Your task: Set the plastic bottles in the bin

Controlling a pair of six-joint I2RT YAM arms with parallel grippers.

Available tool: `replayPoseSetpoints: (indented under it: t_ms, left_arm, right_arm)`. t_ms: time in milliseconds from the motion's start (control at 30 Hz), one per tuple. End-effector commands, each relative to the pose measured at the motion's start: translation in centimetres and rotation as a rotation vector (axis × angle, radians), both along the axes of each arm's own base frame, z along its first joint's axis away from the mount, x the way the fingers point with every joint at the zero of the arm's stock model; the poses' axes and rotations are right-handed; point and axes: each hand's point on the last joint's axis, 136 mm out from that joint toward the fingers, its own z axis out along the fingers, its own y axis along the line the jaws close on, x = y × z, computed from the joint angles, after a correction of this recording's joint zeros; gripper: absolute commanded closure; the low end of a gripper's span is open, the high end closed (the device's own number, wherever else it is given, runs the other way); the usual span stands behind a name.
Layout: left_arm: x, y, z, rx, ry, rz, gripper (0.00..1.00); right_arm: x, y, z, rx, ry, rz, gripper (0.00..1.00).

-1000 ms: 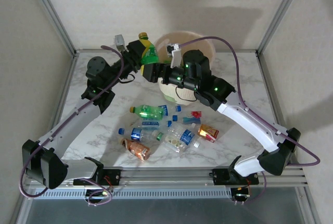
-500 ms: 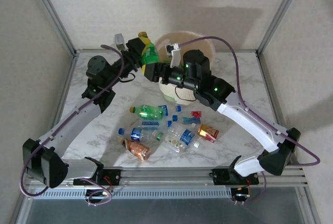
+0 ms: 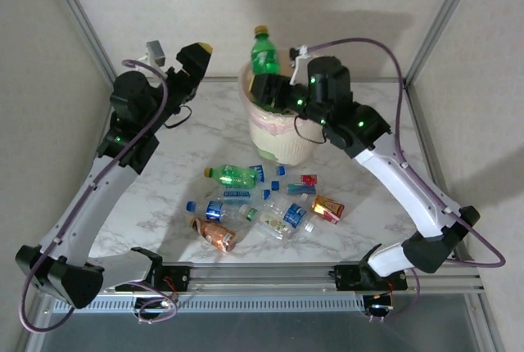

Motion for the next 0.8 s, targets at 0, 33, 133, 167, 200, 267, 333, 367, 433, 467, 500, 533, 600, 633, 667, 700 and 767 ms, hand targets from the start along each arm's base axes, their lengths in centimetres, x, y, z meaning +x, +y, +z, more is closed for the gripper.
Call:
replayPoseSetpoints:
  t_ms: [0, 33, 133, 167, 200, 267, 333, 367, 433, 467, 500, 533, 600, 633, 667, 700, 767]
  left_arm:
    - [0.1, 2.5, -3.9, 0.112, 0.106, 0.107, 0.0]
    - [0.1, 2.7, -4.7, 0.116, 0.125, 0.112, 0.01]
    - [0.0, 3.8, -7.5, 0.149, 0.199, 0.149, 0.01]
    - [-0.1, 4.0, -8.5, 0.158, 0.222, 0.157, 0.01]
    - [-0.2, 4.3, -9.2, 0.165, 0.239, 0.16, 0.01]
    - [-0.3, 4.5, -10.4, 0.171, 0.259, 0.162, 0.01]
    - [-0.3, 4.8, -11.1, 0.177, 0.269, 0.165, 0.0]
    - [-0.3, 4.9, -11.4, 0.181, 0.274, 0.167, 0.0]
    - [-0.2, 5.0, -12.0, 0.184, 0.285, 0.17, 0.0]
    - [-0.1, 5.0, -12.3, 0.183, 0.29, 0.169, 0.0]
    - [0.0, 4.8, -12.6, 0.184, 0.294, 0.162, 0.0]
    - [0.1, 4.8, -12.9, 0.184, 0.299, 0.157, 0.01]
    - [0.1, 4.6, -13.3, 0.19, 0.306, 0.148, 0.0]
    - [0.2, 4.6, -13.6, 0.195, 0.31, 0.147, 0.0]
    - [0.2, 4.7, -13.7, 0.2, 0.312, 0.149, 0.0]
    - [0.2, 4.7, -13.9, 0.203, 0.315, 0.149, 0.0]
    - [0.1, 4.9, -14.0, 0.209, 0.318, 0.151, 0.0]
  right_arm:
    - [3.2, -3.7, -2.1, -0.143, 0.037, -0.146, 0.43]
    - [3.9, -4.1, -2.4, -0.168, 0.041, -0.162, 0.43]
    - [5.7, -5.1, -3.7, -0.246, 0.057, -0.198, 0.43]
    - [6.3, -5.3, -4.1, -0.27, 0.06, -0.204, 0.43]
    - [6.7, -5.3, -4.5, -0.294, 0.061, -0.205, 0.43]
    - [7.4, -5.2, -5.4, -0.34, 0.06, -0.207, 0.42]
    - [8.1, -5.3, -6.3, -0.381, 0.065, -0.215, 0.42]
    - [8.5, -5.4, -6.8, -0.404, 0.07, -0.228, 0.42]
    - [9.0, -5.6, -7.8, -0.444, 0.081, -0.244, 0.42]
    - [9.3, -5.6, -8.1, -0.459, 0.083, -0.246, 0.42]
    - [9.5, -5.6, -8.4, -0.472, 0.084, -0.247, 0.41]
    - [9.6, -5.6, -8.7, -0.477, 0.087, -0.246, 0.41]
    - [9.8, -5.6, -9.2, -0.489, 0.092, -0.249, 0.38]
    - [9.8, -5.6, -9.5, -0.496, 0.095, -0.25, 0.36]
    - [9.9, -5.5, -9.7, -0.499, 0.099, -0.248, 0.32]
    - [9.9, -5.6, -9.9, -0.502, 0.102, -0.25, 0.28]
    - [9.9, -5.5, -10.2, -0.501, 0.106, -0.248, 0.17]
